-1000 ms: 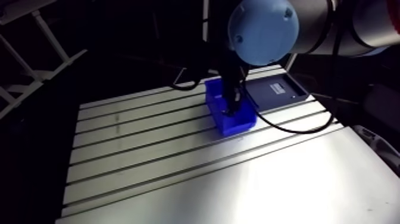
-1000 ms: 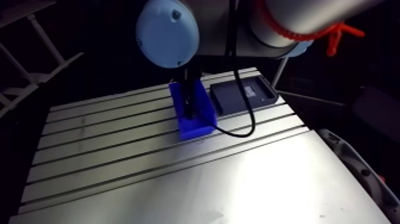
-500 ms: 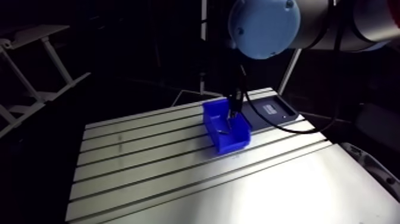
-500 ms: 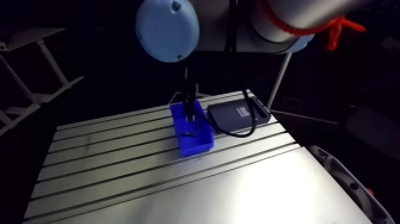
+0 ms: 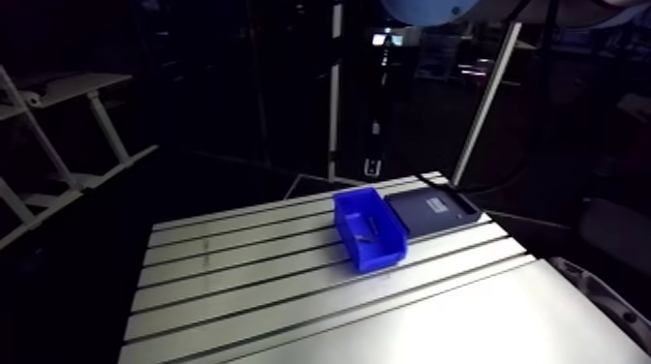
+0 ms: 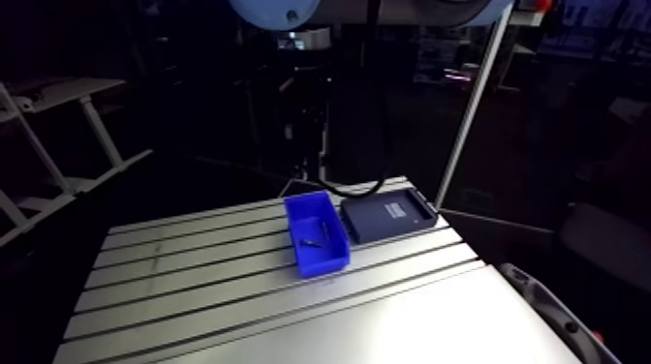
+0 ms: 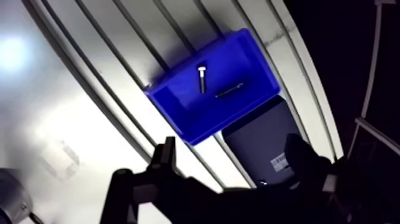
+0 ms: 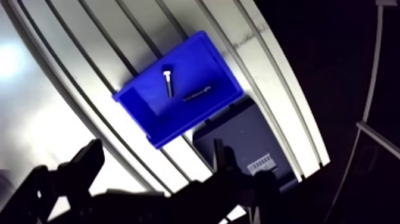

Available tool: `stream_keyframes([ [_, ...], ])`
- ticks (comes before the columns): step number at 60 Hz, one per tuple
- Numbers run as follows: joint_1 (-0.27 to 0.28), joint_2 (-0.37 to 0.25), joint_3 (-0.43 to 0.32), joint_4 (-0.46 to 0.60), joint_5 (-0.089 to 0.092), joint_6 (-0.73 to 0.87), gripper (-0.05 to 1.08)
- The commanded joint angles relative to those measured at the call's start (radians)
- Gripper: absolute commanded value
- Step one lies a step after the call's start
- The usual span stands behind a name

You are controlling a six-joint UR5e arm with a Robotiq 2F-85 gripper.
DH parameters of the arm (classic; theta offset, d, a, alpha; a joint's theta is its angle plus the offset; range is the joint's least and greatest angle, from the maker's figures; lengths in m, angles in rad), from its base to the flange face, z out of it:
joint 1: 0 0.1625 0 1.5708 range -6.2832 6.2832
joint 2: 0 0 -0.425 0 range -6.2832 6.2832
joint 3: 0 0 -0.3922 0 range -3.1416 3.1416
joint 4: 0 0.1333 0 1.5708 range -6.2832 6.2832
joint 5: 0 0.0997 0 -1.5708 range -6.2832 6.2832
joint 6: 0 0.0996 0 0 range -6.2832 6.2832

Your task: Pick up the M10 bolt from the tray and put it into the blue bin.

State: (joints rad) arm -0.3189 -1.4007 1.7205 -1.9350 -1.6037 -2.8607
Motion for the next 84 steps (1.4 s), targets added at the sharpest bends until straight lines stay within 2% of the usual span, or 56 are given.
stream_keyframes([
  [1,0.057,-0.066,-0.131,0.187,-0.023,0.600,0.01],
  [4,0.061,-0.068,-0.142,0.201,-0.032,0.659,0.01],
  [5,0.065,-0.068,-0.151,0.220,-0.041,0.715,0.01],
  [9,0.071,-0.069,-0.164,0.262,-0.050,0.808,0.01],
  [16,0.087,-0.070,-0.207,0.353,-0.051,0.961,0.01],
  [25,0.087,-0.070,-0.256,0.453,-0.049,1.071,0.01],
  [29,0.084,-0.070,-0.277,0.501,-0.040,1.111,0.01],
  [62,0.072,-0.089,-0.302,0.499,-0.035,1.119,0.01],
  [67,0.075,-0.097,-0.302,0.498,-0.025,1.120,0.01],
  [84,0.075,-0.100,-0.287,0.498,-0.022,1.122,0.01],
])
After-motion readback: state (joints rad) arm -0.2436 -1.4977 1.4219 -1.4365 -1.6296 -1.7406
